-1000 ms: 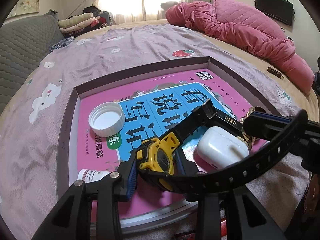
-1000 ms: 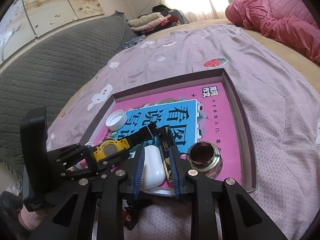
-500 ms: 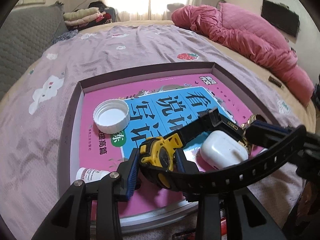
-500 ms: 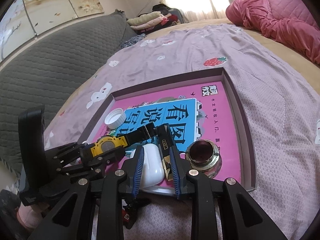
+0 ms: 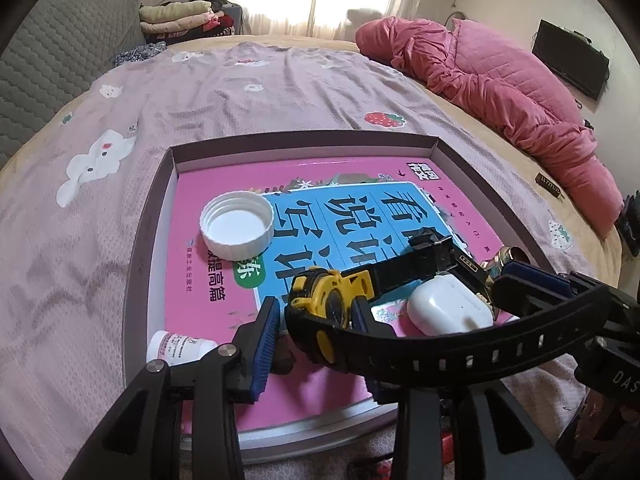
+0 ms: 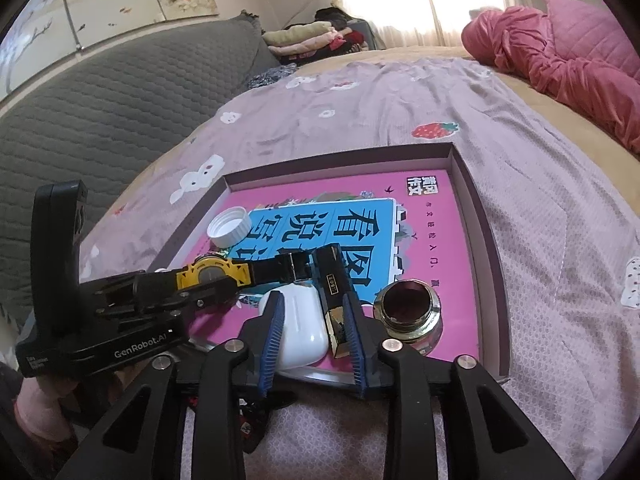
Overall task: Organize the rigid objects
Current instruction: 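Open both tools to release the watch and earbuds case onto the book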
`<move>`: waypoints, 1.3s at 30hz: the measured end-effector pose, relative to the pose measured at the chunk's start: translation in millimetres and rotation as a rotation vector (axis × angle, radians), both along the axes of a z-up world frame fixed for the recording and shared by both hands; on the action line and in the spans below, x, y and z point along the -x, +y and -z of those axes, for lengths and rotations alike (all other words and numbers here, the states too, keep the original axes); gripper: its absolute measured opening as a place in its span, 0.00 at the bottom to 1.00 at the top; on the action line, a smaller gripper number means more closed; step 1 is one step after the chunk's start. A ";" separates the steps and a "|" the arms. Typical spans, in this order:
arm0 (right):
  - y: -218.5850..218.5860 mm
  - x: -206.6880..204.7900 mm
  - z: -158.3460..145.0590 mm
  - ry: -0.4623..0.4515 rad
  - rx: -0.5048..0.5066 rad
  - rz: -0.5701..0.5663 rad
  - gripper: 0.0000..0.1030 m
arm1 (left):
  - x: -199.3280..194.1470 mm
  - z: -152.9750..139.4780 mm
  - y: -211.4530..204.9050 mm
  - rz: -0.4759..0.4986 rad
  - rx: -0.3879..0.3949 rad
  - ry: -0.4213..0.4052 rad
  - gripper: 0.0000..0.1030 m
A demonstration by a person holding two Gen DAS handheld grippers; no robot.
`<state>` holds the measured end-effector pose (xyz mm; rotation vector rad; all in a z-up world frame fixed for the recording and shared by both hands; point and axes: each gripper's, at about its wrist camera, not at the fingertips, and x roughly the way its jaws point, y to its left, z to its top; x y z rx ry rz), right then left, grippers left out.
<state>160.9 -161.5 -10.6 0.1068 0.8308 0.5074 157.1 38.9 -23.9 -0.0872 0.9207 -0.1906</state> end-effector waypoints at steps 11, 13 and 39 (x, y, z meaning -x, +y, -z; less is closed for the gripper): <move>-5.5 2.0 -8.1 -0.041 0.007 0.018 0.35 | 11.3 0.0 -16.7 0.066 -0.005 0.012 0.48; -6.3 2.3 -9.6 -0.048 0.008 0.018 0.35 | 13.1 -0.2 -16.2 0.063 0.010 0.016 0.48; -37.3 2.4 -23.9 -0.112 0.043 0.142 0.46 | 32.9 -12.1 -24.5 0.099 0.111 -0.011 0.51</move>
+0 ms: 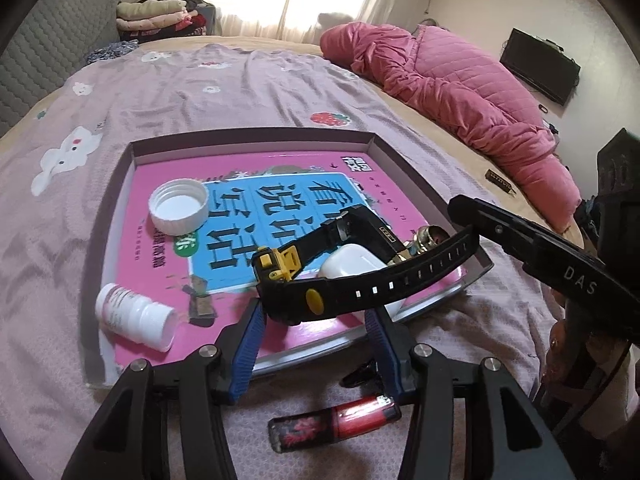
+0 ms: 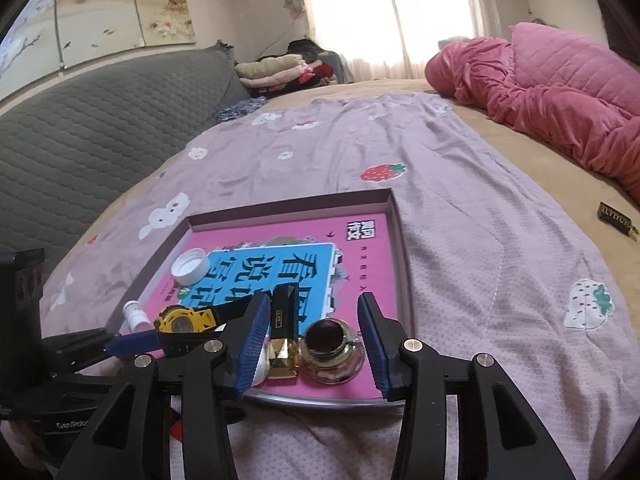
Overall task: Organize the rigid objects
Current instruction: 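Open both tools to release the watch and earbuds case onto the book, then withdraw both tools from the box toward the red lighter and black earphone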
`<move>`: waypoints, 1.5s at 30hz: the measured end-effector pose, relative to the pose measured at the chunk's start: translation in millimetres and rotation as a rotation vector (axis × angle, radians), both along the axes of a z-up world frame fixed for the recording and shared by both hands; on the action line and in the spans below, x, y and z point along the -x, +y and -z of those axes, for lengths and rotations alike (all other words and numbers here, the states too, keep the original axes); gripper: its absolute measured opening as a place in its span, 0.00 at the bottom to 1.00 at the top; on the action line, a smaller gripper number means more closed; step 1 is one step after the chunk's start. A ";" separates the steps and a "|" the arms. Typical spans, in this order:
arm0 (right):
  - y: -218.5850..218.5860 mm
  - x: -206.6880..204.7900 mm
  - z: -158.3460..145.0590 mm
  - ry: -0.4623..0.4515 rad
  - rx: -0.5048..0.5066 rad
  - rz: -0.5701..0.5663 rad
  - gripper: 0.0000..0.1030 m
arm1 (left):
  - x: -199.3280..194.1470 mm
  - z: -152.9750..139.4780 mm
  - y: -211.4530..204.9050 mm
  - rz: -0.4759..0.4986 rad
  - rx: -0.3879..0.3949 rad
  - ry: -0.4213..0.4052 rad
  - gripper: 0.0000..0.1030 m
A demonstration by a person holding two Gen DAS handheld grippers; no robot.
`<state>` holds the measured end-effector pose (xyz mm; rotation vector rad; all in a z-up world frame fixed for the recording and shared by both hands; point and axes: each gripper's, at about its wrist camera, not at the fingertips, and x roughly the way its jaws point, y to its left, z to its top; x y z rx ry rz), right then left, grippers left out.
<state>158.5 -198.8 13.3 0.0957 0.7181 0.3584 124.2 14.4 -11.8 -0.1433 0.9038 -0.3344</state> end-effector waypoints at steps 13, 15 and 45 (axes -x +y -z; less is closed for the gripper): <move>-0.7 -3.4 7.7 0.009 0.057 0.025 0.55 | -11.4 3.1 3.7 -0.008 -0.005 0.001 0.53; 1.8 -4.4 10.2 0.013 0.067 0.023 0.56 | -9.7 1.1 7.8 -0.012 0.001 0.003 0.53; 9.1 9.6 -0.8 -0.045 0.068 -0.028 0.68 | 18.0 -17.9 17.6 -0.039 0.034 -0.034 0.54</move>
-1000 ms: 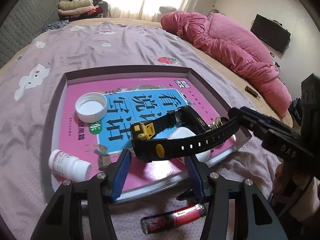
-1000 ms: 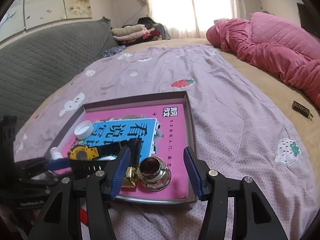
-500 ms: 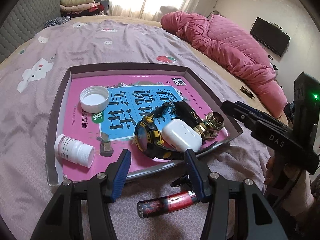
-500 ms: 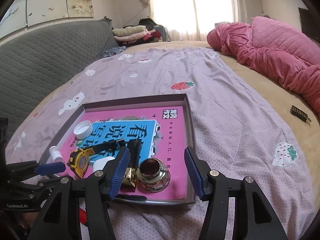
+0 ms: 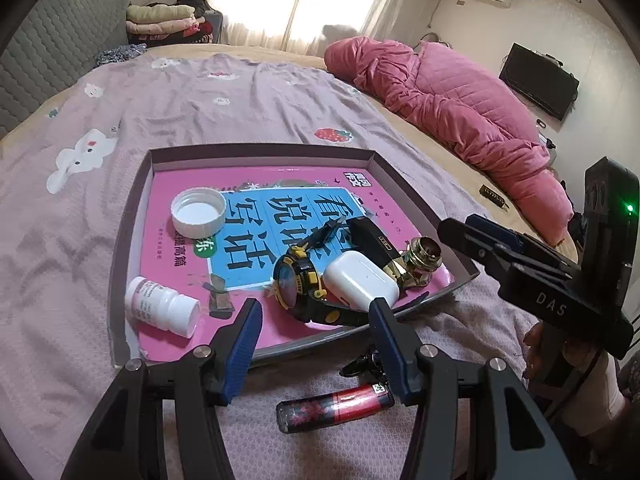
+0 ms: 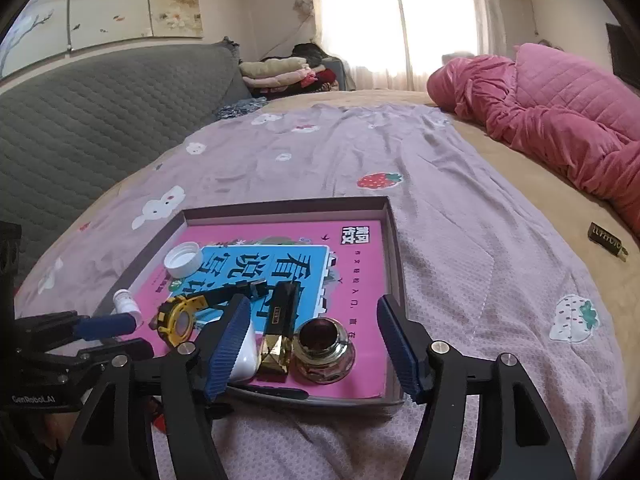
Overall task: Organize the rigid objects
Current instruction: 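Withdraw both tools from the box toward the red lighter and black earphone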
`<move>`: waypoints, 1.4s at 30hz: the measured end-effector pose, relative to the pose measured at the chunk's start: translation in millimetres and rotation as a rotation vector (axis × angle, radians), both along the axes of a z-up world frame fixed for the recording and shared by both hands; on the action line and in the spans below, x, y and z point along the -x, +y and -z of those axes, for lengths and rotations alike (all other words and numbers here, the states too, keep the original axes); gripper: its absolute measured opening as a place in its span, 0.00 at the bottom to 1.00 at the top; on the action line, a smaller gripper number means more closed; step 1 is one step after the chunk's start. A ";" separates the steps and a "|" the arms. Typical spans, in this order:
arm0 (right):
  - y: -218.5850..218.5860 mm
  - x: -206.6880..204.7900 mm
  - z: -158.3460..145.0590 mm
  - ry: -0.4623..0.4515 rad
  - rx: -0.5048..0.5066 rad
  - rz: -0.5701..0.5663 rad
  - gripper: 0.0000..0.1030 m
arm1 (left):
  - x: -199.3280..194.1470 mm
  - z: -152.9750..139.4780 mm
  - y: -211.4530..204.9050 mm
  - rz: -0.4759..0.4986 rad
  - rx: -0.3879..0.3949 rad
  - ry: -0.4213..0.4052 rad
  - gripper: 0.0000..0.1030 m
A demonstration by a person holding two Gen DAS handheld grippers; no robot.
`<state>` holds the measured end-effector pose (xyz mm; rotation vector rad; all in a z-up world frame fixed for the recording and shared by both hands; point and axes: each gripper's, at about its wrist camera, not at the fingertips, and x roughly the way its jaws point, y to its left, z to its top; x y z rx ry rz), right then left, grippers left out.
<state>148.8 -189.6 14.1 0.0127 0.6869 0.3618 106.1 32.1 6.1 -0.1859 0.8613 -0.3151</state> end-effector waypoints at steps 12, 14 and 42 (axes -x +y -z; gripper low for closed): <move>6.4 16.9 -3.1 -0.016 0.022 -0.043 0.69 | 8.3 -9.3 5.7 -0.037 -0.016 -0.018 0.54; 6.2 19.4 -3.6 -0.017 0.024 -0.044 0.69 | 10.2 -10.9 6.7 -0.042 -0.020 -0.021 0.54; 9.6 54.8 -16.2 -0.046 0.064 -0.087 0.70 | 48.8 -22.9 10.0 -0.078 -0.093 -0.040 0.54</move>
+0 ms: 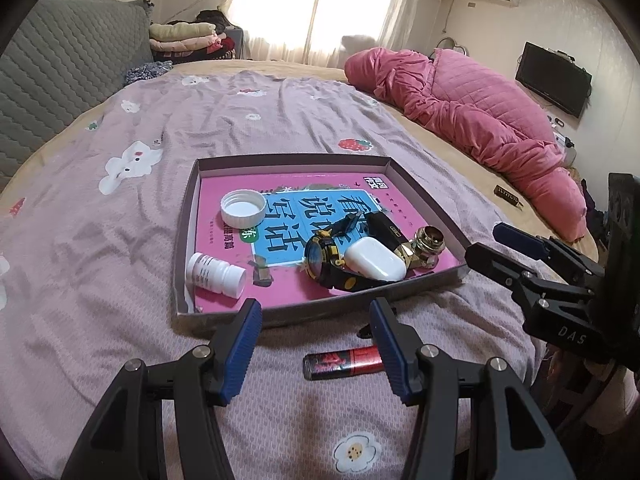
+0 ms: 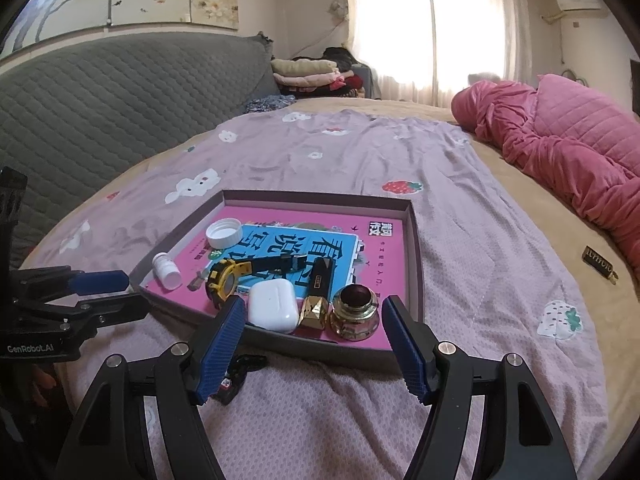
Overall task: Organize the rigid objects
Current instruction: 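Withdraw both tools from the box toward the red lighter and black earphone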
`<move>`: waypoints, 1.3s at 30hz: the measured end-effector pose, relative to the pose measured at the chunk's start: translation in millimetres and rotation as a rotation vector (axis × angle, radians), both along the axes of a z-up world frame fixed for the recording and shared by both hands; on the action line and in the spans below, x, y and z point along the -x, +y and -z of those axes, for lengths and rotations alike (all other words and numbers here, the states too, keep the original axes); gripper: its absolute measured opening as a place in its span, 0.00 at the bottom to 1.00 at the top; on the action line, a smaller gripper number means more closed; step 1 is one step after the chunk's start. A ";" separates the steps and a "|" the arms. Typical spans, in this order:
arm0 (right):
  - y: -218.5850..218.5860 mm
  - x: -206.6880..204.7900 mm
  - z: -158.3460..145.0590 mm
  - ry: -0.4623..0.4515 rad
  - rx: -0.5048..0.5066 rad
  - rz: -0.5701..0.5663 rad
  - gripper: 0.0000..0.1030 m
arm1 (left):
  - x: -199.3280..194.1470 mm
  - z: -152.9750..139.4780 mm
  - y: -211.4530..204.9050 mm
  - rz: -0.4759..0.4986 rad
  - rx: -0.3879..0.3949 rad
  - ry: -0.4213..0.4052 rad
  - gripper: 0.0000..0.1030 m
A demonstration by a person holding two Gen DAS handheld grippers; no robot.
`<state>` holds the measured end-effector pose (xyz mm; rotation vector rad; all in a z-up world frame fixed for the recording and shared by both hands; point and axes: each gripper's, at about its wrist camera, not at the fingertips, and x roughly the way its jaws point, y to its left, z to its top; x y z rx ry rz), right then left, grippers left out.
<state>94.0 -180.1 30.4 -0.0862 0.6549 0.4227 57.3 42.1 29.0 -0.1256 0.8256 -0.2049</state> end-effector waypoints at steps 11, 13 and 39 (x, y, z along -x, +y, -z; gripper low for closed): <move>-11.0 14.1 -0.2 0.026 -0.012 0.000 0.70 | 13.0 2.7 -5.7 0.017 -0.018 0.021 0.54; -13.2 15.4 0.6 0.032 -0.015 0.001 0.70 | 15.3 5.8 -11.5 0.033 -0.025 0.032 0.54; -29.9 5.2 10.9 0.126 -0.130 0.024 0.70 | -2.7 51.9 -64.3 0.281 -0.248 0.120 0.54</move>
